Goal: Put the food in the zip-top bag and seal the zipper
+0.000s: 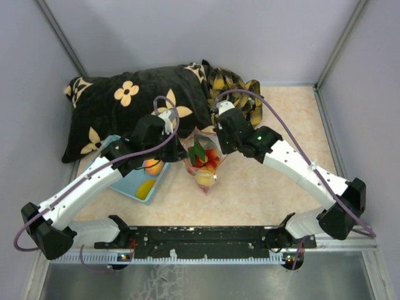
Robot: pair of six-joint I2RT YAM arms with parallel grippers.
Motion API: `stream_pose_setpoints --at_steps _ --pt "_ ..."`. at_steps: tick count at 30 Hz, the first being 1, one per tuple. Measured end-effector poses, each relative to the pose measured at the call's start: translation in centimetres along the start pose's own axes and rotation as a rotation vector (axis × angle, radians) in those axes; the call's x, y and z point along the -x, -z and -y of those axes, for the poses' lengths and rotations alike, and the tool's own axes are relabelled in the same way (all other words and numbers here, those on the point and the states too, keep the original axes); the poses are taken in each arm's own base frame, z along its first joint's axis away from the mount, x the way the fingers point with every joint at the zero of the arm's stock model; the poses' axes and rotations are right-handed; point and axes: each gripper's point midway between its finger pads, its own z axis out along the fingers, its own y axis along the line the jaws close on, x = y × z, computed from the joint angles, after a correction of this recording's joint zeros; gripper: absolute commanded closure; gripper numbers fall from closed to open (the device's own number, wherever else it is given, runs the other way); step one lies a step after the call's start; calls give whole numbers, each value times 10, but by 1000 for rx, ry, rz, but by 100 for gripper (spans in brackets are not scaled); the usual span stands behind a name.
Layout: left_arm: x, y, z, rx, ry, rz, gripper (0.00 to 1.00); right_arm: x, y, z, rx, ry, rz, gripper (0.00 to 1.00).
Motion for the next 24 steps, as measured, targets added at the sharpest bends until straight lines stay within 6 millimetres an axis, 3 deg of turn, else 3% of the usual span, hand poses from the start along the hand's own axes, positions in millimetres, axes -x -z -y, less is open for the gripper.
stream_pose_setpoints --at_steps 6,14,20,24 --pt "22 16 15 -32 -26 62 100 12 16 4 0 0 49 100" --pt "4 1 1 0 -26 10 100 15 21 22 -95 8 64 100" --pt "15 3 5 -13 -48 48 100 18 25 38 -171 36 73 100" --pt "20 1 10 -36 -53 75 88 22 26 38 -168 44 86 100"
